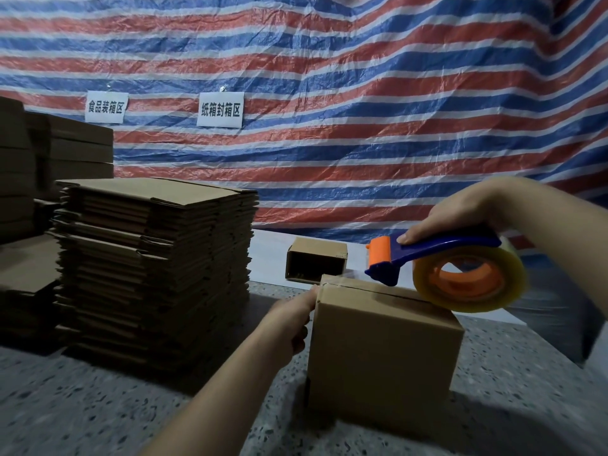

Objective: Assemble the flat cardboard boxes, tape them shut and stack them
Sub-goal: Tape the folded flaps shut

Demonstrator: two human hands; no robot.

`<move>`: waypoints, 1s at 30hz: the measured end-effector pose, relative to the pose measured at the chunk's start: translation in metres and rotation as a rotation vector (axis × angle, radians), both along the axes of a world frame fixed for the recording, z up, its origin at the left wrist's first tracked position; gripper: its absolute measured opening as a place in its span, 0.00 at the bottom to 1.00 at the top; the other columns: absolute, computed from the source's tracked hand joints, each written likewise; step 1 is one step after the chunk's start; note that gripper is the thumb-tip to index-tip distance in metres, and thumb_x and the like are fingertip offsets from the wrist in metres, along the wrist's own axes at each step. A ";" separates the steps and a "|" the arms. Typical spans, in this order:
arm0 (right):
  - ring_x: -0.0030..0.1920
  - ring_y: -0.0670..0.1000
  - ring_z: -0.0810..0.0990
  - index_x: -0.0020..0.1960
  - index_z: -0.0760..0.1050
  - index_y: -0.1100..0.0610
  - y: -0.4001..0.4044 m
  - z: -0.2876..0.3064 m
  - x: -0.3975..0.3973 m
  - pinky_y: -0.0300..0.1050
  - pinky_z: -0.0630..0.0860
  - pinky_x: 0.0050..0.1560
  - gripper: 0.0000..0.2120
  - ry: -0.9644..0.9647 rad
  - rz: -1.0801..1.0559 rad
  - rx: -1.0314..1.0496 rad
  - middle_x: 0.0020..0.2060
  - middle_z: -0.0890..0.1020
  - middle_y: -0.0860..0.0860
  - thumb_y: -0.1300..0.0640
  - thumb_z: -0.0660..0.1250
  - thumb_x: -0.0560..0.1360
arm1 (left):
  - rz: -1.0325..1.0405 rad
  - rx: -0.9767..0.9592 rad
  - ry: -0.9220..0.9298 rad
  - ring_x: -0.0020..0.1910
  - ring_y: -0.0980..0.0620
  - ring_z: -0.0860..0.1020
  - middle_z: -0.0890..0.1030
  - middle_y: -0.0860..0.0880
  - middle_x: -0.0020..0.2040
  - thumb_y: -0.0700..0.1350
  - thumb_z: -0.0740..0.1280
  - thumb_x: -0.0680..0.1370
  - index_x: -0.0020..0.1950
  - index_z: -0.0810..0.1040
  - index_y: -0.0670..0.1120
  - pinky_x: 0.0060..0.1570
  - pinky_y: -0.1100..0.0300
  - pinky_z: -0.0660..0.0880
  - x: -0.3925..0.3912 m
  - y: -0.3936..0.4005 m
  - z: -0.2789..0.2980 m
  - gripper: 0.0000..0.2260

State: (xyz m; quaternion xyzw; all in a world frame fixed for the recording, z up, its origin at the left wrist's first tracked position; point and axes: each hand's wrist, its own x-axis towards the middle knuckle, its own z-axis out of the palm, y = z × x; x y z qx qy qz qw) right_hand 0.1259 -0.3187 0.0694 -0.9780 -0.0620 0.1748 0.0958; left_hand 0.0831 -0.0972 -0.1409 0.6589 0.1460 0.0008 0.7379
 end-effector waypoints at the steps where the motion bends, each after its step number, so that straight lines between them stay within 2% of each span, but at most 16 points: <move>1: 0.32 0.52 0.85 0.54 0.79 0.62 0.000 0.000 0.000 0.42 0.79 0.32 0.36 0.002 -0.002 0.004 0.37 0.86 0.57 0.33 0.73 0.61 | -0.020 -0.012 0.008 0.40 0.50 0.66 0.72 0.46 0.45 0.63 0.70 0.73 0.51 0.80 0.42 0.39 0.58 0.65 0.000 0.000 0.000 0.24; 4: 0.32 0.52 0.85 0.54 0.79 0.61 0.000 0.000 -0.001 0.42 0.80 0.32 0.35 0.005 -0.010 0.016 0.37 0.86 0.57 0.33 0.73 0.61 | -0.141 -0.100 -0.001 0.41 0.49 0.62 0.67 0.46 0.42 0.65 0.72 0.69 0.47 0.77 0.44 0.45 0.56 0.61 -0.005 0.000 0.001 0.24; 7: 0.32 0.53 0.85 0.55 0.79 0.61 0.000 0.000 -0.001 0.42 0.80 0.32 0.36 0.008 -0.011 0.013 0.37 0.86 0.57 0.33 0.74 0.60 | -0.152 -0.209 0.032 0.39 0.49 0.61 0.64 0.47 0.38 0.66 0.74 0.68 0.66 0.73 0.32 0.47 0.56 0.62 -0.006 0.001 -0.005 0.42; 8: 0.33 0.53 0.85 0.55 0.79 0.61 0.000 0.000 -0.001 0.42 0.79 0.32 0.37 0.010 -0.010 0.010 0.37 0.86 0.57 0.33 0.74 0.60 | -0.178 -0.236 0.040 0.37 0.49 0.62 0.64 0.47 0.37 0.66 0.72 0.70 0.65 0.71 0.29 0.45 0.57 0.63 -0.006 0.002 -0.007 0.43; 10: 0.33 0.52 0.85 0.55 0.79 0.61 0.000 0.000 0.000 0.42 0.80 0.32 0.36 0.011 -0.008 0.008 0.37 0.86 0.57 0.33 0.74 0.60 | -0.262 -0.244 0.058 0.34 0.52 0.62 0.63 0.48 0.35 0.66 0.69 0.73 0.39 0.82 0.33 0.40 0.60 0.63 -0.006 0.003 -0.010 0.33; 11: 0.33 0.52 0.85 0.55 0.79 0.61 0.000 0.000 0.001 0.42 0.80 0.32 0.36 0.012 -0.009 0.007 0.37 0.86 0.57 0.33 0.73 0.60 | -0.289 -0.250 0.069 0.34 0.52 0.62 0.64 0.48 0.35 0.66 0.69 0.73 0.28 0.80 0.41 0.40 0.60 0.64 -0.007 0.004 -0.010 0.29; 12: 0.33 0.52 0.85 0.55 0.79 0.61 0.000 0.000 0.001 0.42 0.80 0.33 0.36 0.014 -0.009 0.007 0.38 0.86 0.57 0.33 0.73 0.61 | -0.289 -0.237 0.082 0.35 0.52 0.64 0.66 0.48 0.36 0.64 0.69 0.74 0.29 0.79 0.47 0.43 0.61 0.66 -0.009 0.004 -0.009 0.23; 13: 0.33 0.52 0.85 0.55 0.79 0.61 0.000 0.000 0.001 0.42 0.80 0.33 0.36 0.017 -0.008 0.005 0.38 0.86 0.57 0.32 0.73 0.61 | -0.246 -0.203 0.089 0.38 0.52 0.69 0.71 0.47 0.40 0.61 0.70 0.75 0.39 0.83 0.48 0.51 0.61 0.70 -0.010 0.005 -0.006 0.17; 14: 0.34 0.52 0.85 0.55 0.79 0.61 0.000 0.001 0.001 0.43 0.80 0.34 0.37 0.020 -0.004 0.000 0.38 0.86 0.57 0.32 0.73 0.60 | -0.168 -0.126 0.089 0.45 0.49 0.75 0.77 0.44 0.47 0.60 0.69 0.77 0.53 0.82 0.47 0.61 0.57 0.71 -0.011 0.007 -0.004 0.17; 16: 0.34 0.52 0.85 0.56 0.79 0.61 0.000 0.001 0.001 0.43 0.80 0.34 0.37 0.017 0.004 -0.014 0.39 0.87 0.57 0.32 0.73 0.60 | 0.043 0.003 0.042 0.62 0.42 0.75 0.77 0.40 0.63 0.59 0.61 0.81 0.69 0.73 0.42 0.66 0.50 0.71 -0.009 0.008 0.006 0.25; 18: 0.34 0.52 0.85 0.56 0.79 0.60 -0.001 0.001 0.001 0.42 0.80 0.35 0.37 0.015 0.004 -0.012 0.38 0.87 0.57 0.32 0.73 0.61 | 0.157 0.180 -0.125 0.60 0.47 0.75 0.76 0.45 0.62 0.57 0.54 0.84 0.70 0.70 0.44 0.55 0.52 0.72 -0.009 0.002 0.027 0.22; 20: 0.34 0.52 0.85 0.56 0.79 0.60 -0.001 0.001 0.003 0.43 0.80 0.35 0.36 0.023 -0.002 0.006 0.39 0.87 0.57 0.32 0.73 0.62 | 0.114 0.330 -0.318 0.52 0.55 0.74 0.77 0.51 0.57 0.55 0.53 0.84 0.68 0.71 0.49 0.44 0.58 0.70 -0.008 -0.011 0.050 0.17; 22: 0.34 0.52 0.85 0.56 0.79 0.60 -0.001 0.001 0.003 0.43 0.80 0.34 0.36 0.028 -0.008 0.013 0.39 0.87 0.57 0.33 0.74 0.61 | 0.010 0.484 -0.361 0.53 0.55 0.74 0.76 0.50 0.61 0.52 0.52 0.85 0.70 0.70 0.50 0.47 0.57 0.71 -0.008 -0.027 0.064 0.17; 25: 0.34 0.53 0.86 0.55 0.79 0.59 -0.002 0.000 0.004 0.43 0.80 0.33 0.37 -0.002 -0.005 -0.004 0.39 0.87 0.56 0.33 0.75 0.58 | -0.113 0.588 -0.270 0.58 0.52 0.72 0.75 0.49 0.62 0.49 0.52 0.85 0.72 0.70 0.48 0.58 0.55 0.69 -0.001 -0.036 0.059 0.18; 28: 0.36 0.53 0.87 0.55 0.79 0.60 0.000 0.001 0.006 0.42 0.80 0.33 0.37 -0.023 0.015 -0.052 0.39 0.87 0.56 0.32 0.75 0.60 | -0.091 0.596 -0.264 0.51 0.57 0.72 0.75 0.51 0.56 0.46 0.54 0.85 0.70 0.73 0.47 0.53 0.58 0.66 0.004 -0.035 0.051 0.16; 30: 0.36 0.53 0.87 0.55 0.79 0.60 0.001 0.003 0.007 0.42 0.80 0.34 0.34 -0.016 0.013 -0.071 0.39 0.87 0.57 0.32 0.74 0.65 | -0.081 0.644 -0.252 0.50 0.57 0.71 0.75 0.49 0.58 0.45 0.54 0.85 0.70 0.73 0.47 0.53 0.59 0.65 0.006 -0.036 0.051 0.16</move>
